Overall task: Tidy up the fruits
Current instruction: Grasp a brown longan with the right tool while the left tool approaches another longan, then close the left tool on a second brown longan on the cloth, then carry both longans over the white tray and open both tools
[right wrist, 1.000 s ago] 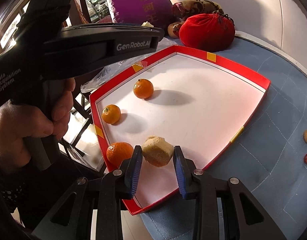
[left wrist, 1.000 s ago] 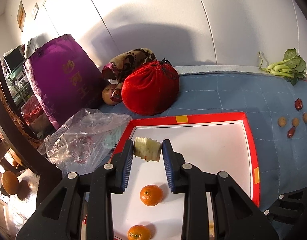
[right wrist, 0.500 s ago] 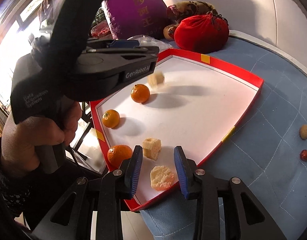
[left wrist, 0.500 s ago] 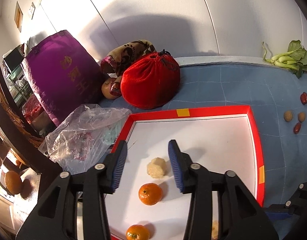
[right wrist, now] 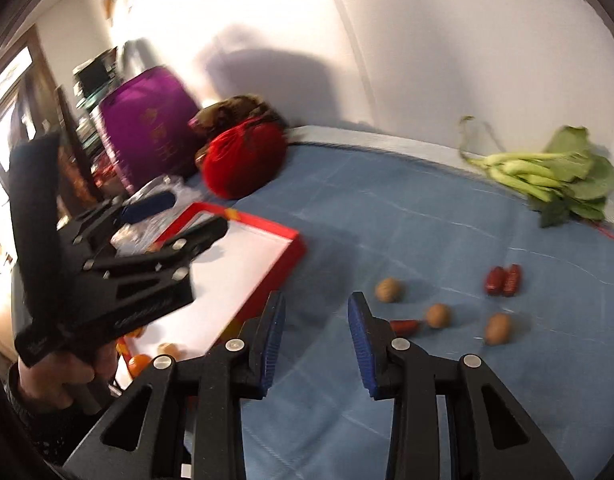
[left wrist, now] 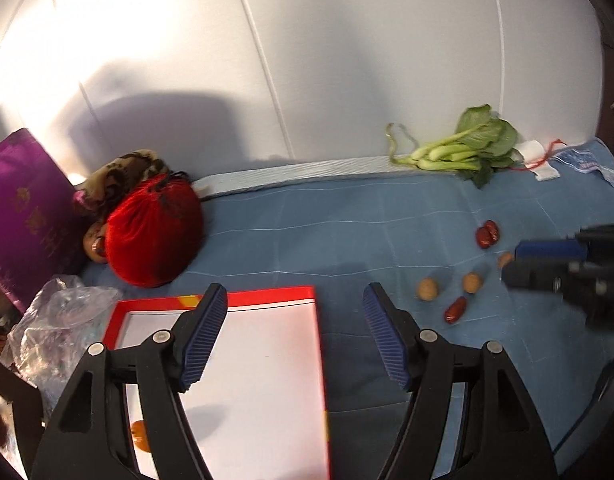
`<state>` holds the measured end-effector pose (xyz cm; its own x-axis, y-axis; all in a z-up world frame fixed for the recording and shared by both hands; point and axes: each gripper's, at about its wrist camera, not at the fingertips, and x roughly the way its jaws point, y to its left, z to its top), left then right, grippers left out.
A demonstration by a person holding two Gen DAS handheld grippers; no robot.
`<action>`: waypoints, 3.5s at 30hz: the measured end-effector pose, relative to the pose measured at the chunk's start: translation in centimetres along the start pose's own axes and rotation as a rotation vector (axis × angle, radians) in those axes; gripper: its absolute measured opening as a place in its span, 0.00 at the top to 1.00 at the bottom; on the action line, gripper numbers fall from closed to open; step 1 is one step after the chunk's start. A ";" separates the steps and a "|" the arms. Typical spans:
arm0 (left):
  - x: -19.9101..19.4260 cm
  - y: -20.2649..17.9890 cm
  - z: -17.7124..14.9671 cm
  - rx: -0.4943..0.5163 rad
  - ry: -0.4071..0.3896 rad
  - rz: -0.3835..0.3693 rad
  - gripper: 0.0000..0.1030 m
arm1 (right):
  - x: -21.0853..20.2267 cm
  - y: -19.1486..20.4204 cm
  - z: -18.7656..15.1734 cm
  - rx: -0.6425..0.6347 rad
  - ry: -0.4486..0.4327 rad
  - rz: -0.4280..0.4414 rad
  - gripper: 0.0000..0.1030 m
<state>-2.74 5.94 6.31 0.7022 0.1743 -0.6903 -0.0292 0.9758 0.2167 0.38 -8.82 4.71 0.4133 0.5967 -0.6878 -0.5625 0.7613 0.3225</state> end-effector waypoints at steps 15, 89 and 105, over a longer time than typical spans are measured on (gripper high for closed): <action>8.5 -5.3 1.6 -0.052 0.219 -0.225 0.32 | 0.8 -12.9 -1.0 0.425 0.147 -0.090 0.66; 11.6 -7.9 1.1 0.067 0.291 -0.254 0.49 | 3.8 -13.8 -2.3 0.498 0.260 -0.137 0.77; 11.7 -7.3 1.0 0.005 0.268 -0.273 0.81 | 3.8 -13.5 -2.4 0.491 0.254 -0.140 0.77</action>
<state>6.41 0.76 -2.70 0.4727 -0.0635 -0.8789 0.1376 0.9905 0.0024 7.79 -17.44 -3.81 0.2405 0.4482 -0.8610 -0.0907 0.8935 0.4398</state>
